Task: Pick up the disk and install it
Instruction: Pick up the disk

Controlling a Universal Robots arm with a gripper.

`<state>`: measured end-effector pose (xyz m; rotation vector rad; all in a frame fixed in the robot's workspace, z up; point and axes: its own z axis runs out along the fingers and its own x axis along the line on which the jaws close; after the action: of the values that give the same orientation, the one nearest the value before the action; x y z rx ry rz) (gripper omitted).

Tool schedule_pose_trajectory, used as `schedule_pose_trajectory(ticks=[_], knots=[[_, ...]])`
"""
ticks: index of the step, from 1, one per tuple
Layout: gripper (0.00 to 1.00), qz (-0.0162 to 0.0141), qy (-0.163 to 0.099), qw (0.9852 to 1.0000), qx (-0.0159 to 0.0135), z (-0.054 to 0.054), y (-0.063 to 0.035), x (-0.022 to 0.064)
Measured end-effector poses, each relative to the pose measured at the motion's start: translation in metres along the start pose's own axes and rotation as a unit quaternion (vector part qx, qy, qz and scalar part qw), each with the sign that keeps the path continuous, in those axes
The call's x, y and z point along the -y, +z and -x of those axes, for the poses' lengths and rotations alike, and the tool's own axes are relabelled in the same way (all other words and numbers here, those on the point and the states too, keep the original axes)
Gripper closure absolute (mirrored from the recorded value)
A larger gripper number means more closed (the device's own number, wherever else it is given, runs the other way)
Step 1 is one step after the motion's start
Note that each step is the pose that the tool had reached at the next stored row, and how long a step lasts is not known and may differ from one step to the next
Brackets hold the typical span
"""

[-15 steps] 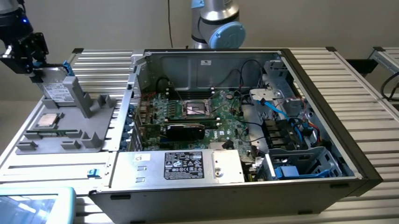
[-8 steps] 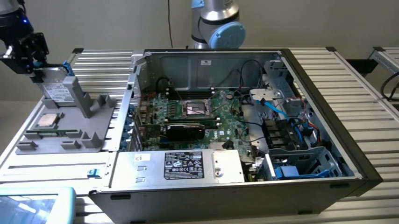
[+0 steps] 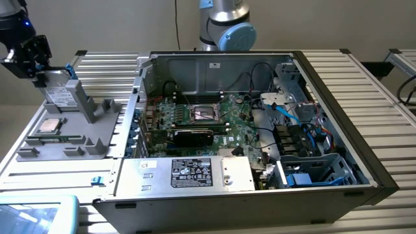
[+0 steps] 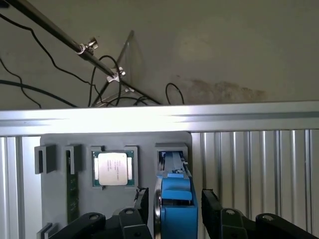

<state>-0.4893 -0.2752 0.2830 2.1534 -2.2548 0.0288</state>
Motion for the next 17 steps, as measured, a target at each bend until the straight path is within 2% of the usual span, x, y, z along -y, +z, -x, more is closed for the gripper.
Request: schedule_pose_trajectory(ticks=[17], knots=[[0.45,0.0008,0.000,1.0000,-0.0001,0.0018,0.0031,0.0011]])
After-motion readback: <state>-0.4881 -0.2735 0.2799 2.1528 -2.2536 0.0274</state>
